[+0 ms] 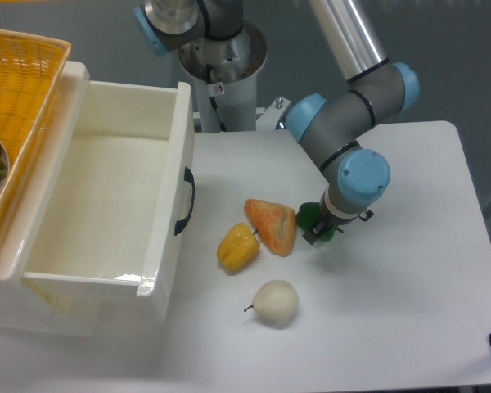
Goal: Pick up the green chilies
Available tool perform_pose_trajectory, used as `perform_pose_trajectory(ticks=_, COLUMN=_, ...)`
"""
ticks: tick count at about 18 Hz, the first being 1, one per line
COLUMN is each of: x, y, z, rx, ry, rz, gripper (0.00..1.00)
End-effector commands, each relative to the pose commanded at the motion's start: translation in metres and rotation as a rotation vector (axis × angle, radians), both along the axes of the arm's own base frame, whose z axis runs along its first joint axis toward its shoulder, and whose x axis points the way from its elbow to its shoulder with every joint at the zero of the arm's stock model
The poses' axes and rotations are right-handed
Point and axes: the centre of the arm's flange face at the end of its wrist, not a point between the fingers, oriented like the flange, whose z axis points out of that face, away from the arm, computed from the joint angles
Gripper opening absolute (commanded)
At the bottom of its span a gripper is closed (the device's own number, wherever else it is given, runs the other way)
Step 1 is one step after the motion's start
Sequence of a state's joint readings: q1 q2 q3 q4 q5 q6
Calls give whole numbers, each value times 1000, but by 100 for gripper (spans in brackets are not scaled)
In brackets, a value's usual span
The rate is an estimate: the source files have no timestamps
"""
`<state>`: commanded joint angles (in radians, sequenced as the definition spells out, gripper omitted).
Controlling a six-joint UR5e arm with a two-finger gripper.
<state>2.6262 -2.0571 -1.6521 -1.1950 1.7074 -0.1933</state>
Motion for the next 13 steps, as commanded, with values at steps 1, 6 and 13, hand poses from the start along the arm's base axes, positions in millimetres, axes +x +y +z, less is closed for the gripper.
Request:
perform_pose_trajectory(ticks=1, x=0, y=1, z=2, rx=2, ry=2, rz=-3, gripper=100)
perform_pose_trajectory(ticks=6, x=-3, y=3, z=10, rx=13, ry=18, rz=4, gripper=100)
perform_pose_trajectory(ticks=13, x=1, y=3, z=2, rx=8, ry=12, rz=8, gripper=100)
